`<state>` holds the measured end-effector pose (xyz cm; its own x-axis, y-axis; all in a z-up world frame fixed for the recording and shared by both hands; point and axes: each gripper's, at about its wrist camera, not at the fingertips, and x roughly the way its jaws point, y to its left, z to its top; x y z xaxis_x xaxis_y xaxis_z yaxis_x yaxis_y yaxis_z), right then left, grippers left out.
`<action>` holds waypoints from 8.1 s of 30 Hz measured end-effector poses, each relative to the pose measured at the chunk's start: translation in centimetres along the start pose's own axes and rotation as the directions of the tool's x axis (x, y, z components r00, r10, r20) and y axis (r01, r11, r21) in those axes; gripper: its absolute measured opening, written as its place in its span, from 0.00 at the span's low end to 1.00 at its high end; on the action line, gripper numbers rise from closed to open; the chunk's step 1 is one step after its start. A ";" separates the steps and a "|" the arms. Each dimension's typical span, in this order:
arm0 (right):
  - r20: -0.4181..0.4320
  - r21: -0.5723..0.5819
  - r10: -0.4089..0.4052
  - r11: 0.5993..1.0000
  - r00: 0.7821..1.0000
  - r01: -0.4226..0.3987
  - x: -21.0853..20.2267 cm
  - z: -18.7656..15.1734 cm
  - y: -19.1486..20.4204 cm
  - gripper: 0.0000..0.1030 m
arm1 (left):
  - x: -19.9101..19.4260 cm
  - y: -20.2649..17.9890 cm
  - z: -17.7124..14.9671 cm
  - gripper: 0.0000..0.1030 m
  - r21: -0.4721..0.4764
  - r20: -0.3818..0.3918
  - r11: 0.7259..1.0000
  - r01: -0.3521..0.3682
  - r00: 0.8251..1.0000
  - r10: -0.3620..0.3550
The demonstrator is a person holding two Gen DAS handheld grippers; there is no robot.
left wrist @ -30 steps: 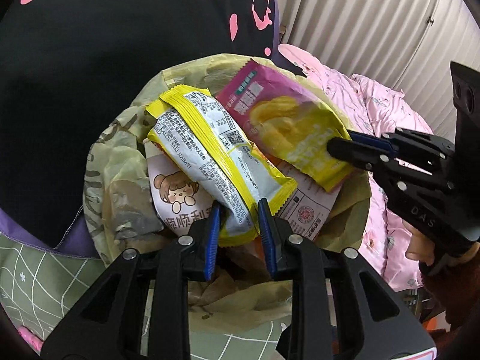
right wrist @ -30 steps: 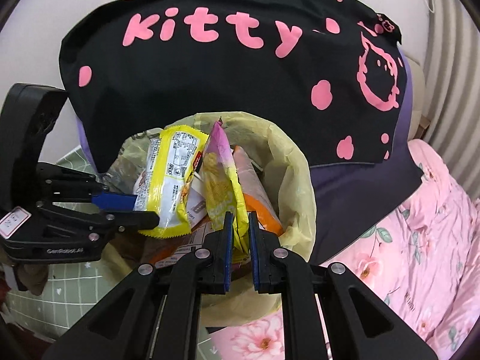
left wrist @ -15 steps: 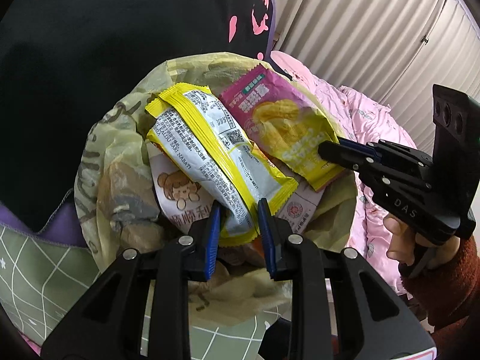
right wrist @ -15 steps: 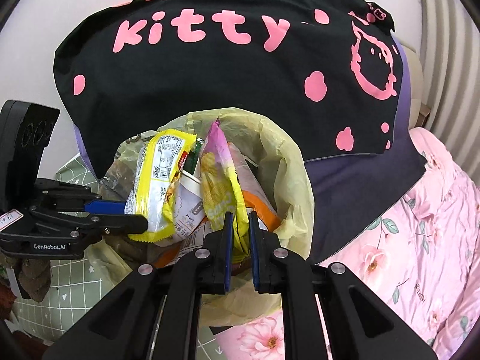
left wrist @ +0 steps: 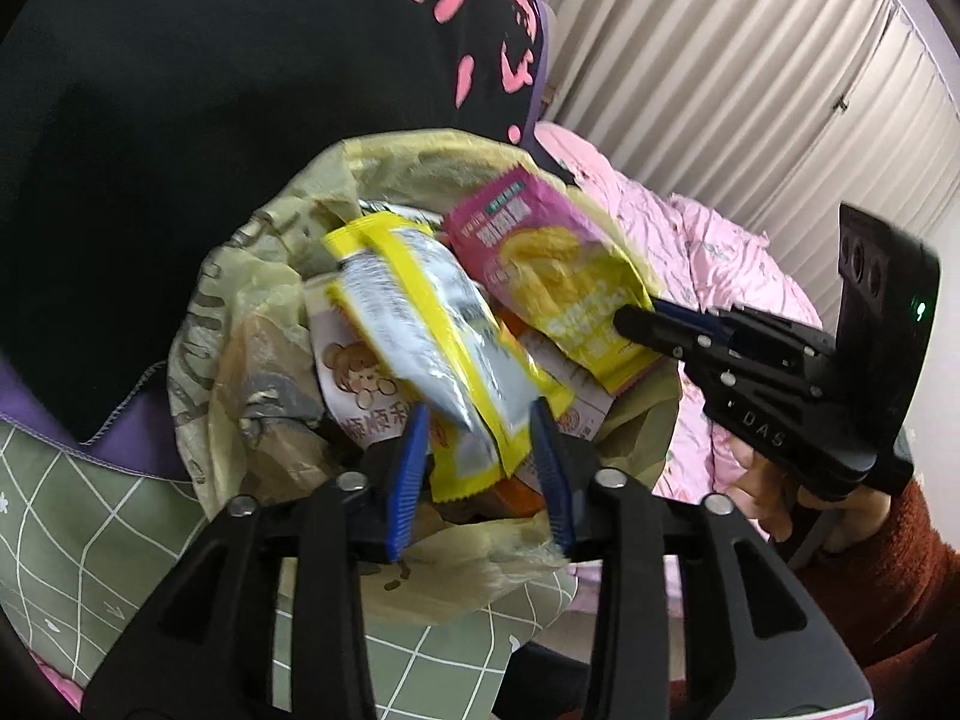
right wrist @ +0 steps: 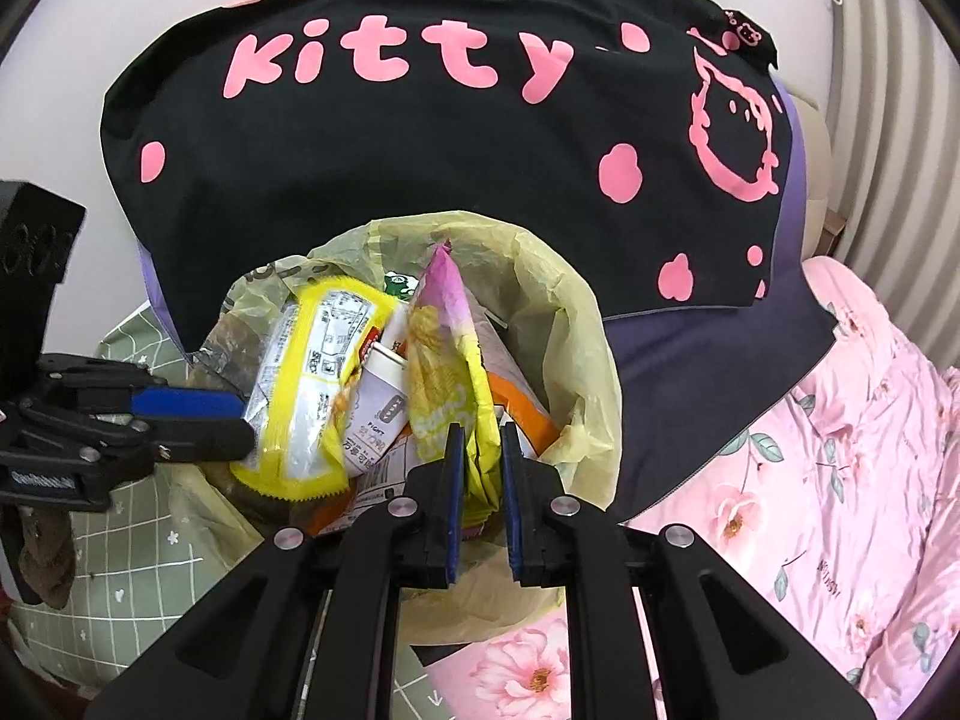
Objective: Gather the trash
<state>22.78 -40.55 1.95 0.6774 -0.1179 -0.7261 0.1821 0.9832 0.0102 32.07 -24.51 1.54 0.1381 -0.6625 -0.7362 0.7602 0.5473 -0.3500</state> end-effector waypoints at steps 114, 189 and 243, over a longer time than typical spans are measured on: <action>0.203 -0.162 0.239 0.965 0.950 -0.208 -7.9 3.0 11.7 0.19 | -18.7 3.2 -7.0 0.29 -0.163 0.404 0.946 -0.279 0.856 0.322; 0.006 0.099 -0.097 0.990 0.995 0.096 -0.8 -0.4 4.5 0.45 | -8.3 6.2 -7.7 0.61 -0.159 0.185 0.975 -0.154 0.966 0.182; 0.132 -0.282 0.406 0.890 0.904 -0.358 -16.8 -13.9 21.3 0.45 | -25.2 -7.6 -32.2 0.61 -0.571 0.194 0.508 -0.645 0.495 0.847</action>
<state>5.39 -15.66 4.87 0.7809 0.2737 -0.5615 -0.2811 0.9567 0.0754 2.36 4.56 4.10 0.8355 0.0357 -0.5484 -0.0649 0.9973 -0.0338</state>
